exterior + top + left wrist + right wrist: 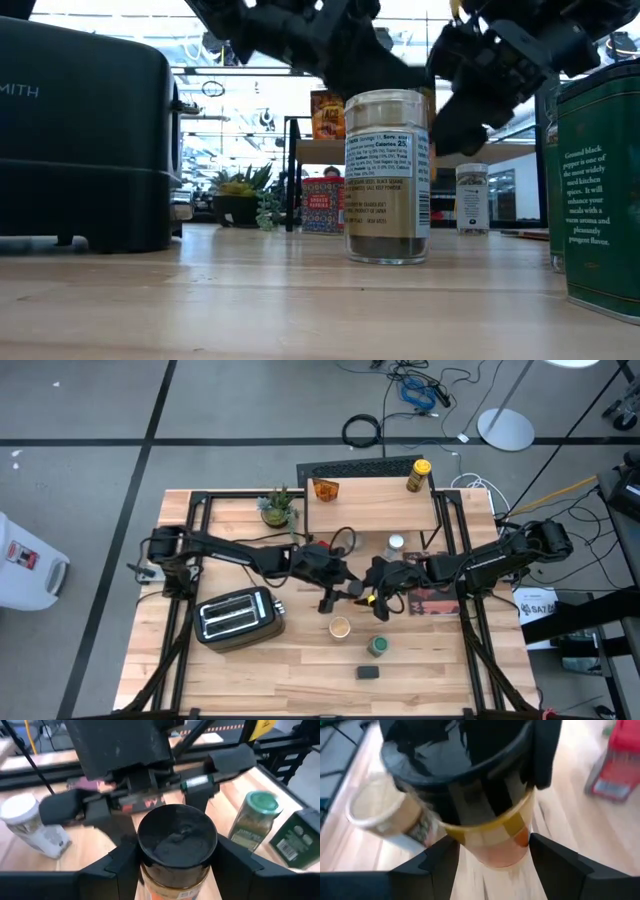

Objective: Shelf spices
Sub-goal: Put the black seasoning bottle on the shelf

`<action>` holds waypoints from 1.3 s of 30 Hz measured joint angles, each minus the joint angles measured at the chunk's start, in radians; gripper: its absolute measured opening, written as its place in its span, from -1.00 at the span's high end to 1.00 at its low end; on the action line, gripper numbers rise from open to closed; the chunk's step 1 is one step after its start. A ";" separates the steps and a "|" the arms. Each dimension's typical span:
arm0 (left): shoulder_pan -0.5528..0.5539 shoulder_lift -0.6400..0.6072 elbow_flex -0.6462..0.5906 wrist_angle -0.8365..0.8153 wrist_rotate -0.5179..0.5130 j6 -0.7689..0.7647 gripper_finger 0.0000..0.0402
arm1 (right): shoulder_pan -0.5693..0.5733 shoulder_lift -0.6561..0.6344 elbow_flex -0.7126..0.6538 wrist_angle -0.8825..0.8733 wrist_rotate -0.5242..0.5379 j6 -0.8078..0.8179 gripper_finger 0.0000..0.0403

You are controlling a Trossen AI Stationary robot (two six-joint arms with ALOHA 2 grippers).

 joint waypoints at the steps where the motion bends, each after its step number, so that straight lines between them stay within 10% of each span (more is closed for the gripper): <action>1: 0.000 -0.011 0.000 -0.003 0.000 0.002 -0.02 | 0.000 0.000 0.000 0.018 0.007 -0.009 -0.13; 27: 0.001 -0.129 0.002 -0.003 -0.022 -0.005 -0.02 | 0.013 -0.098 0.000 0.088 0.065 -0.110 -0.15; 39: 0.001 -0.186 0.003 0.037 -0.027 -0.005 -0.02 | 0.013 -0.181 0.000 0.194 0.039 -0.139 -0.55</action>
